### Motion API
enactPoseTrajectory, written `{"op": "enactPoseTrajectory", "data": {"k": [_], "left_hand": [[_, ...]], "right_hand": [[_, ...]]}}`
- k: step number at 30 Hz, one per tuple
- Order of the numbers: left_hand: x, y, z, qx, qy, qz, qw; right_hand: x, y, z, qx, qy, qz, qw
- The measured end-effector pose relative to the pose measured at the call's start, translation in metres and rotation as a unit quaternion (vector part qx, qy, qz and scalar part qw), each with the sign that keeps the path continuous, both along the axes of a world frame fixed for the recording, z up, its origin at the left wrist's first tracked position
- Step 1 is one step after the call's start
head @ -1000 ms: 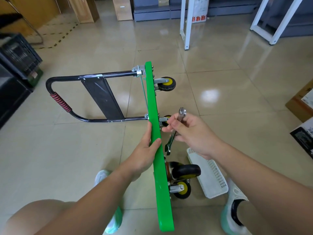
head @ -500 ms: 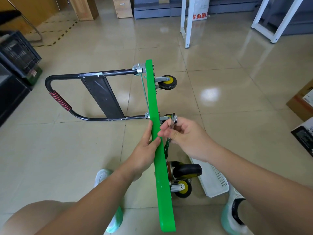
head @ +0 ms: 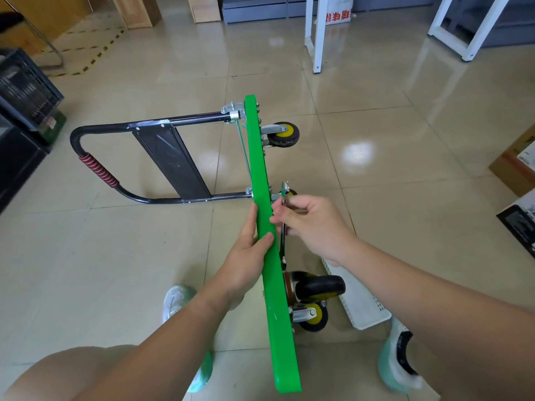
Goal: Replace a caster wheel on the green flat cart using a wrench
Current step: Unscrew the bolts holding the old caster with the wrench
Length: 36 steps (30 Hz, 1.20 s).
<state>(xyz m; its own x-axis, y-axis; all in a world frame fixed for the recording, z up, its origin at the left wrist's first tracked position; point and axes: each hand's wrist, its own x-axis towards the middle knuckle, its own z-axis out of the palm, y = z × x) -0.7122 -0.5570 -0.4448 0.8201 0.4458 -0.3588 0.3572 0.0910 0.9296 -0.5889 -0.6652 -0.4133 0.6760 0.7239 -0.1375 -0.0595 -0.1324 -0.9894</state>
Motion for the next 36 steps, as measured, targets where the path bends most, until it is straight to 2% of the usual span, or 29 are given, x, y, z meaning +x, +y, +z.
{"op": "enactPoseTrajectory", "data": {"k": [4, 10, 14, 25, 30, 34, 36], "left_hand": [[-0.001, 0.000, 0.001, -0.001, 0.008, -0.016, 1.000], [-0.006, -0.006, 0.003, 0.057, 0.004, -0.057, 0.997], [-0.008, 0.001, 0.001, 0.085, 0.018, -0.057, 0.995], [-0.017, 0.020, 0.004, 0.084, 0.022, -0.077, 0.993], [-0.018, 0.015, 0.004, 0.109, 0.001, -0.102, 0.989], [-0.015, 0.007, -0.001, 0.029, -0.016, -0.040, 0.999], [-0.011, 0.001, 0.002, 0.046, -0.017, 0.001, 0.999]], "right_hand": [[0.004, 0.006, 0.001, 0.000, -0.025, 0.004, 1.000], [0.007, 0.015, 0.006, -0.002, 0.047, 0.032, 0.998], [0.009, 0.020, 0.007, -0.019, 0.038, 0.010, 0.999], [0.004, 0.028, 0.013, -0.035, 0.007, 0.039, 0.999], [0.011, 0.023, 0.013, -0.024, 0.034, 0.041, 0.998], [0.012, 0.021, 0.008, -0.028, 0.018, 0.026, 0.999], [0.010, 0.021, 0.006, -0.024, 0.022, 0.022, 0.999]]}}
